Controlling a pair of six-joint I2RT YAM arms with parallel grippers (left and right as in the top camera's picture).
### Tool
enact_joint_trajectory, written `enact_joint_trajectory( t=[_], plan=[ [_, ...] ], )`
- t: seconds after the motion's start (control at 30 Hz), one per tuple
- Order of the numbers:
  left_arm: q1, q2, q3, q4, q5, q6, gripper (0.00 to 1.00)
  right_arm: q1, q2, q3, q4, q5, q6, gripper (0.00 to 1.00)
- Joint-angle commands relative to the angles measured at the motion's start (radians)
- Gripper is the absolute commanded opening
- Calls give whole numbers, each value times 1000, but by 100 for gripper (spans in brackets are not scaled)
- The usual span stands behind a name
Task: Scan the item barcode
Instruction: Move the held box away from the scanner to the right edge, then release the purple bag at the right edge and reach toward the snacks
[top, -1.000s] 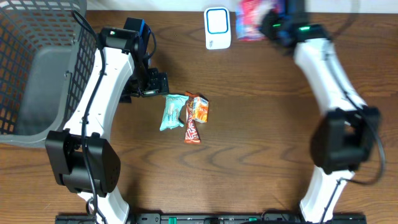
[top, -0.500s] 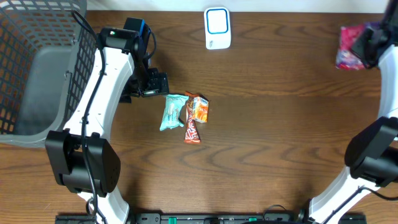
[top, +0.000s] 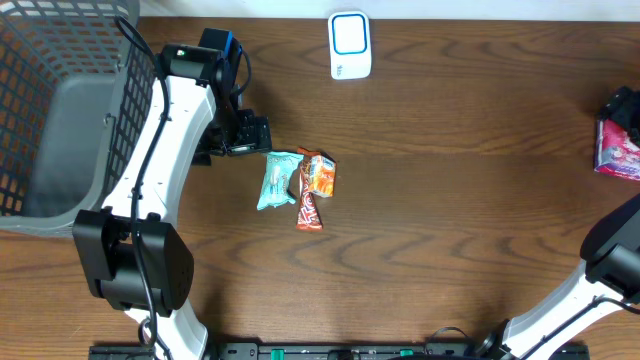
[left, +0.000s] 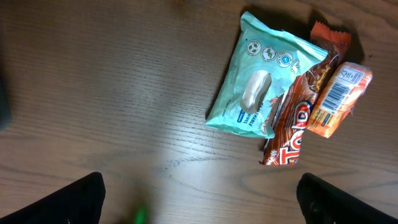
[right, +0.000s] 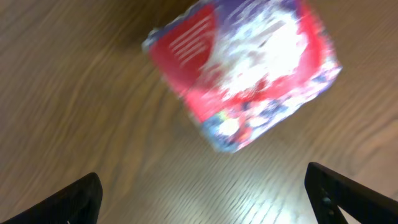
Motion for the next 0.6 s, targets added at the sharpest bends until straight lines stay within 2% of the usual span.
enact_joint_trajectory(
  t=[0.0, 0.2, 0.27, 0.43, 0.57],
  plan=[
    [4, -8, -1, -3, -10, 10, 98, 18, -50, 7, -39, -148, -48, 99],
    [4, -8, -1, -3, -10, 10, 98, 31, -99, 7, -161, -705, -198, 98],
    [4, -8, -1, -3, -10, 10, 98, 43, -99, 6, -243, -821, -260, 98],
    [4, -8, -1, -3, -10, 10, 98, 124, -99, -18, -424, -771, -383, 99],
    [4, -8, -1, -3, -10, 10, 98, 212, -99, -87, -453, -692, -383, 99]
  ],
)
